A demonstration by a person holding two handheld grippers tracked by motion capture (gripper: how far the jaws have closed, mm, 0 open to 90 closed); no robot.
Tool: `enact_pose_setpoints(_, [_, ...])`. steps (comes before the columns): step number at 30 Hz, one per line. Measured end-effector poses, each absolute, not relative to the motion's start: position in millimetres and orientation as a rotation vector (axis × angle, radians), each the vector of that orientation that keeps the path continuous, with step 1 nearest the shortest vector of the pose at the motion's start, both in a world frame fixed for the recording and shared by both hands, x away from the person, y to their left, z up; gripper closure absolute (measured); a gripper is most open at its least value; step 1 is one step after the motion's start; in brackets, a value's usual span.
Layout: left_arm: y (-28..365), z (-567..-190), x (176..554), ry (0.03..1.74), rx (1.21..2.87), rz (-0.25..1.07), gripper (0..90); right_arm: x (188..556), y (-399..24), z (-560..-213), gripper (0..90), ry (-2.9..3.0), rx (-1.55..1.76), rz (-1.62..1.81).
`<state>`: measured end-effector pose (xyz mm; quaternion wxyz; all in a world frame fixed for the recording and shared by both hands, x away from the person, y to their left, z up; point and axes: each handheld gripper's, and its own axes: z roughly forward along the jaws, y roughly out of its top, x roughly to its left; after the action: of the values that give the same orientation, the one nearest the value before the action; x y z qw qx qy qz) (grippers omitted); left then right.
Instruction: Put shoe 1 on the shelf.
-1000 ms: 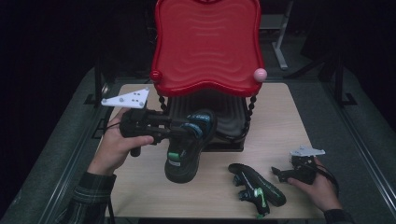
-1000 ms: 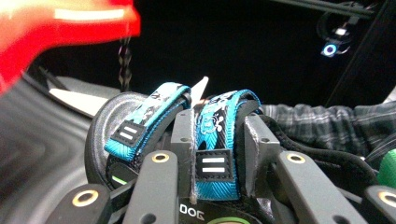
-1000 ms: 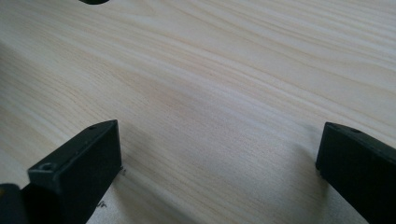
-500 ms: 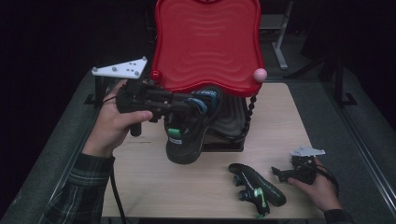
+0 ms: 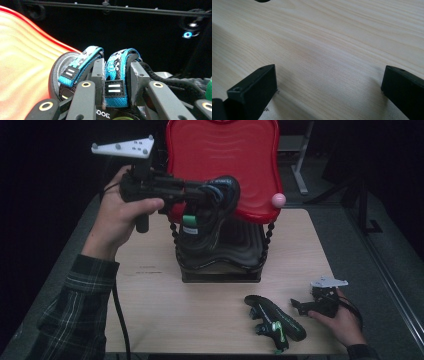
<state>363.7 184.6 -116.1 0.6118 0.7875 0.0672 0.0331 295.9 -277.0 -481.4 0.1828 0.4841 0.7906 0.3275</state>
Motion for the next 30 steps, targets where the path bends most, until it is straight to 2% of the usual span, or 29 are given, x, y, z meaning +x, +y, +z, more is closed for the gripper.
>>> enact_pose_setpoints(14, [172.3, -81.1, 420.8, 0.241, 1.833, 0.262, 69.2, 295.6, -277.6, -481.3, 0.0, 2.234, 1.363, 0.926])
enact_pose_setpoints(21, [166.8, -86.7, 442.2, 0.299, 1.833, 0.354, 69.2, 295.2, -278.3, -481.3, 0.0, 2.239, 1.357, 0.927])
enact_pose_setpoints(30, [163.9, -100.9, 451.5, 0.330, 1.818, 0.437, 69.2, 294.5, -278.5, -481.3, 0.0, 2.238, 1.360, 0.927])
